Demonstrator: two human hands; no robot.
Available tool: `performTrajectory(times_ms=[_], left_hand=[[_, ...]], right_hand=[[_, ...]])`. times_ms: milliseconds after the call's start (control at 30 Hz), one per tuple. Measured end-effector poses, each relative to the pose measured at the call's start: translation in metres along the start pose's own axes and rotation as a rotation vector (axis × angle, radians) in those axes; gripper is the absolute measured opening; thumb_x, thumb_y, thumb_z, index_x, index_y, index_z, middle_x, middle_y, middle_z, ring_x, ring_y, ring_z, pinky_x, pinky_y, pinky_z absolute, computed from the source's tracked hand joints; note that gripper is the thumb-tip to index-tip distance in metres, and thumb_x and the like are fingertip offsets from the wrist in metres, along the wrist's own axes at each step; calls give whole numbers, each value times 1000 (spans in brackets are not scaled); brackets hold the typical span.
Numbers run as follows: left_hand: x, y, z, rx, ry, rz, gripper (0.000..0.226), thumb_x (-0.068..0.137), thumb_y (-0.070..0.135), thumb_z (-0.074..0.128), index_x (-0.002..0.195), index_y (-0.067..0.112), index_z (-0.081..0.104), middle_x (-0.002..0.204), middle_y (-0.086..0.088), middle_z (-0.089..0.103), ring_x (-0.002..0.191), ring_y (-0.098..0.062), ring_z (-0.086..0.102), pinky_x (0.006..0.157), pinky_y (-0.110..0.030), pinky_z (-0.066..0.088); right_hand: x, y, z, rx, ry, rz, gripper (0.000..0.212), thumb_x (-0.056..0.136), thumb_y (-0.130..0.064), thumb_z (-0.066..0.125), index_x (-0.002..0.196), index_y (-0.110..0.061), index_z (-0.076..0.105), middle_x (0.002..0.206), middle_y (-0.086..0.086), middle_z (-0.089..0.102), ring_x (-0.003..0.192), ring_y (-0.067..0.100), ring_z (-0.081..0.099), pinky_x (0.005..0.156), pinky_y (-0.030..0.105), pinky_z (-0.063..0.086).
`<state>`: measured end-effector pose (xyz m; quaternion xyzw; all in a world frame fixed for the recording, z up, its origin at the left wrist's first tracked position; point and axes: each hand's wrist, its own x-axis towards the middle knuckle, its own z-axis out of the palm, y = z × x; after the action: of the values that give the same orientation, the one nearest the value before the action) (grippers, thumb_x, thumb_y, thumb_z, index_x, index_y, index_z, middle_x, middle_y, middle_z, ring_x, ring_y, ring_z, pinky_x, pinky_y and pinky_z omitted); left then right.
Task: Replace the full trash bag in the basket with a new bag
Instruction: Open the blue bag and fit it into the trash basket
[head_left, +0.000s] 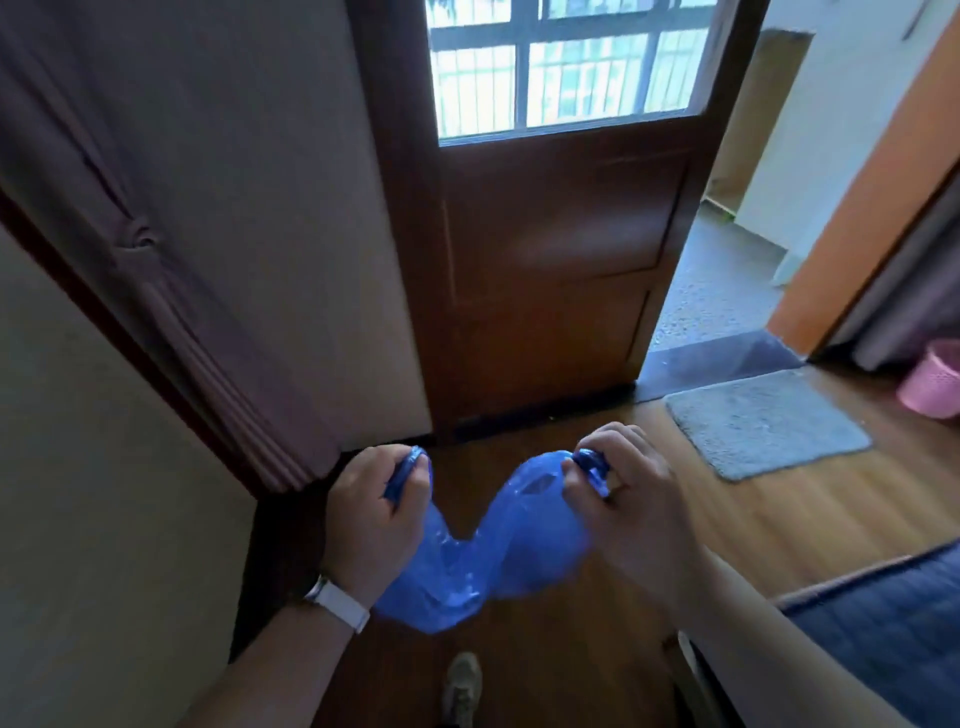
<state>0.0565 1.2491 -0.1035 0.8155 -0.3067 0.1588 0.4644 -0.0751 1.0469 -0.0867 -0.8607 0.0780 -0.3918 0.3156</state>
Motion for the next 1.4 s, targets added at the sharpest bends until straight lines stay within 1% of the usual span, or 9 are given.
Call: performTrajectory(times_ms=[233, 433, 600, 700, 833, 967, 1167, 1267, 1400], left_hand=[[103, -28, 89, -252, -136, 76, 22, 87, 32, 53, 72, 17, 60, 64, 9, 56, 63, -9, 53, 61, -33, 45], [170, -36, 152, -374, -281, 169, 26, 87, 35, 52, 74, 16, 63, 65, 7, 58, 65, -11, 53, 62, -28, 43], [201, -27, 195, -488, -412, 167, 26, 86, 36, 52, 71, 16, 59, 59, 7, 51, 57, -10, 47, 56, -37, 44], [217, -11, 219, -588, -442, 103, 21, 85, 34, 54, 71, 20, 58, 63, 4, 53, 53, -5, 45, 53, -26, 42], [233, 4, 256, -576, -480, 104, 13, 85, 24, 58, 72, 21, 58, 57, 0, 52, 54, -8, 45, 51, -24, 40], [247, 10, 295, -538, -510, 116, 11, 81, 34, 55, 74, 28, 59, 61, 4, 56, 55, -10, 49, 52, -25, 43], [280, 44, 369, -469, -525, 111, 9, 83, 29, 59, 75, 26, 60, 67, 5, 59, 55, -15, 50, 53, -31, 45], [293, 80, 417, -445, -548, 148, 10, 83, 30, 60, 76, 23, 60, 65, 1, 58, 56, -17, 49, 54, -37, 45], [308, 133, 480, -419, -585, 346, 10, 84, 34, 60, 82, 24, 62, 64, 15, 56, 62, -5, 51, 61, -28, 45]], right_hand=[[52, 50, 7, -237, 150, 265, 15, 78, -27, 57, 68, -16, 52, 66, -13, 46, 68, 6, 46, 65, 18, 35], [86, 75, 16, -375, 266, 364, 14, 81, -31, 56, 72, -29, 44, 67, -17, 43, 68, 3, 40, 68, 10, 31], [96, 91, 6, -453, 320, 441, 16, 85, -31, 56, 73, -23, 49, 68, -14, 44, 71, 1, 45, 68, 9, 31], [105, 108, -2, -487, 348, 479, 18, 87, -32, 54, 75, -18, 53, 70, -15, 45, 73, 2, 46, 67, 9, 32], [113, 141, -11, -492, 367, 501, 20, 89, -31, 54, 76, -15, 53, 70, -11, 45, 69, 8, 45, 65, 11, 33], [129, 186, -16, -424, 419, 517, 22, 88, -32, 53, 75, -15, 53, 68, -10, 45, 67, 6, 44, 65, 10, 33], [166, 263, -54, -373, 425, 495, 19, 86, -31, 54, 72, -28, 41, 65, -15, 40, 66, 3, 40, 65, 9, 31], [176, 302, -94, -377, 442, 523, 26, 87, -32, 52, 69, -15, 46, 64, -5, 43, 65, 12, 41, 62, 20, 34], [186, 349, -148, -386, 464, 537, 28, 86, -32, 50, 69, -10, 47, 64, -1, 44, 66, 13, 40, 61, 22, 34]])
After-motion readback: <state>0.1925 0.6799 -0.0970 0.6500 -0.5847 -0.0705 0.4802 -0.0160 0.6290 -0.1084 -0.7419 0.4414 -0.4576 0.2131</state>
